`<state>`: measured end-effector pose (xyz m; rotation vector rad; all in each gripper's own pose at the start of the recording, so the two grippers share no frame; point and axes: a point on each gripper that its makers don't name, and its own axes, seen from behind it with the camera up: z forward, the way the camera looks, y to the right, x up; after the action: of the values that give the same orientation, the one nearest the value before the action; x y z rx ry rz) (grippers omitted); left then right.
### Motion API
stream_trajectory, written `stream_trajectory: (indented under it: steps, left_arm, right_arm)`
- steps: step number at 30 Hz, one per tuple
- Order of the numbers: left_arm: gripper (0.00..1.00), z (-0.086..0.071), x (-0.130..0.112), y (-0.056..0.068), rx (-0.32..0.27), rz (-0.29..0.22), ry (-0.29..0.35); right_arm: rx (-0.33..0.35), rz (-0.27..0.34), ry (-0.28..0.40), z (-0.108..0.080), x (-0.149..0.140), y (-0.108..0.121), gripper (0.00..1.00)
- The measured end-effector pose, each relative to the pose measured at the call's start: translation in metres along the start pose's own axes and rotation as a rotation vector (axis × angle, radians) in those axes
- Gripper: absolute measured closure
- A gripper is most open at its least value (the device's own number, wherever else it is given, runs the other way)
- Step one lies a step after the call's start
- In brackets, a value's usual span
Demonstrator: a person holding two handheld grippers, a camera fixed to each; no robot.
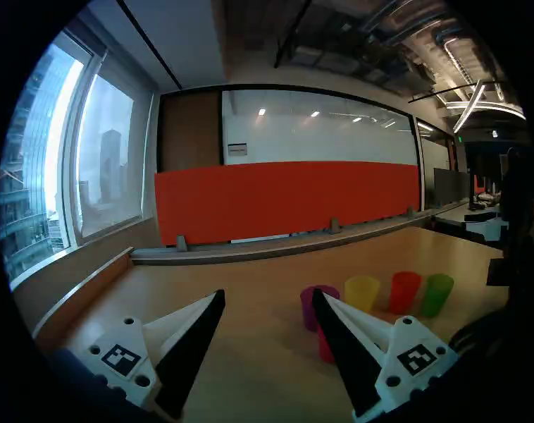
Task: Pour water
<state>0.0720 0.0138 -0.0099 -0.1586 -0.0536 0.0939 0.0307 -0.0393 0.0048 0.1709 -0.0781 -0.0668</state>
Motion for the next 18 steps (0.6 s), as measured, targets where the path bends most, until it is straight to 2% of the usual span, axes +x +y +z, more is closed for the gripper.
stream_trajectory:
  steps: [11,18]
  left_arm:
    - [0.08,0.001,0.013,-0.008,0.077,-0.03,0.06]
    - [0.08,0.001,0.02,-0.007,0.099,-0.045,0.09]
  right_arm:
    - [-0.161,0.024,0.101,-0.004,0.021,0.023,0.0]
    - [-0.213,0.046,0.15,-0.01,0.035,0.028,0.0]
